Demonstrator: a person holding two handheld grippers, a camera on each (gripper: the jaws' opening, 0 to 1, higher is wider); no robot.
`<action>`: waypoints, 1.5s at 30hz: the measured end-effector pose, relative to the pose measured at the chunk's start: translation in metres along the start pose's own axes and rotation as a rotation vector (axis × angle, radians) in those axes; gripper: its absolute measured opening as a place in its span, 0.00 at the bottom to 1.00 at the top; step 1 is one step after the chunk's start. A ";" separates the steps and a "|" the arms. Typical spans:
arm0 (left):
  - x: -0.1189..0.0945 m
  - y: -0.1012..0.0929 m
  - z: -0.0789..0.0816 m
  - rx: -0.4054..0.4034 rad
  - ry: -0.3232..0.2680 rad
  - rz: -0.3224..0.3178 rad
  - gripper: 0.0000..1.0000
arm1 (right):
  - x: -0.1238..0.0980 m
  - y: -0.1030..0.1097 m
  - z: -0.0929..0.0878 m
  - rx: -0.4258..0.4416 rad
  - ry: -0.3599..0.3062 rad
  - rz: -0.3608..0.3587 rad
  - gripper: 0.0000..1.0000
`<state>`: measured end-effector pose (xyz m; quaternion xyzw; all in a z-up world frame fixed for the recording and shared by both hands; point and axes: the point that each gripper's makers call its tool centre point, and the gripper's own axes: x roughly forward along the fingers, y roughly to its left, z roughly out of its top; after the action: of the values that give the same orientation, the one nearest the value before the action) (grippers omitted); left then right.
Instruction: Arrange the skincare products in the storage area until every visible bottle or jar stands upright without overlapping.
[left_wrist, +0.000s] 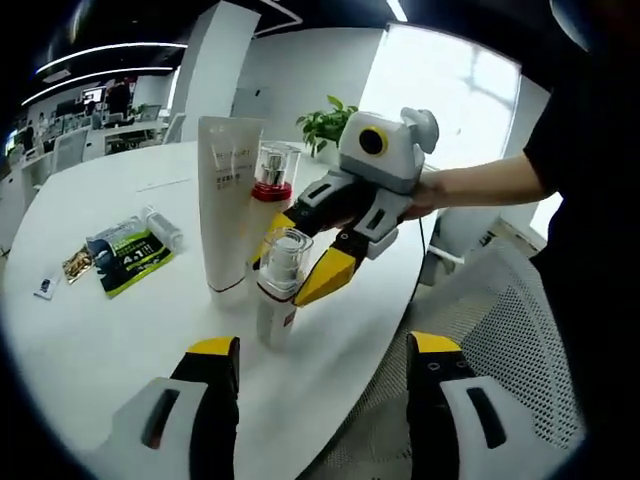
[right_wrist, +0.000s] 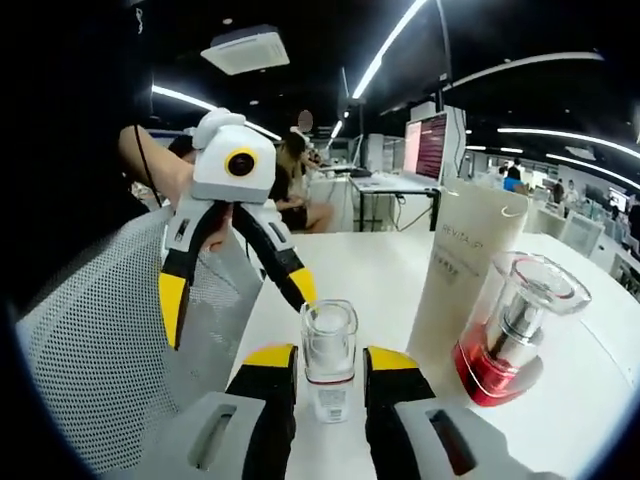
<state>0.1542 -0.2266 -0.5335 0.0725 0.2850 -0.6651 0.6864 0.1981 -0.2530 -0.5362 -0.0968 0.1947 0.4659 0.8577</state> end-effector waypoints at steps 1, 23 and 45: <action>0.002 0.001 -0.001 0.001 0.005 -0.004 0.60 | -0.001 0.000 -0.003 0.003 0.008 -0.006 0.21; 0.040 0.045 -0.031 0.172 0.222 0.087 0.16 | -0.003 0.018 -0.060 0.163 0.180 -0.206 0.14; 0.059 0.063 -0.025 0.242 0.246 0.097 0.11 | 0.013 -0.003 -0.066 0.143 0.240 -0.280 0.08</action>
<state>0.2037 -0.2593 -0.6006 0.2489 0.2808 -0.6468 0.6640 0.1909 -0.2683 -0.6015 -0.1167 0.3125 0.3121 0.8895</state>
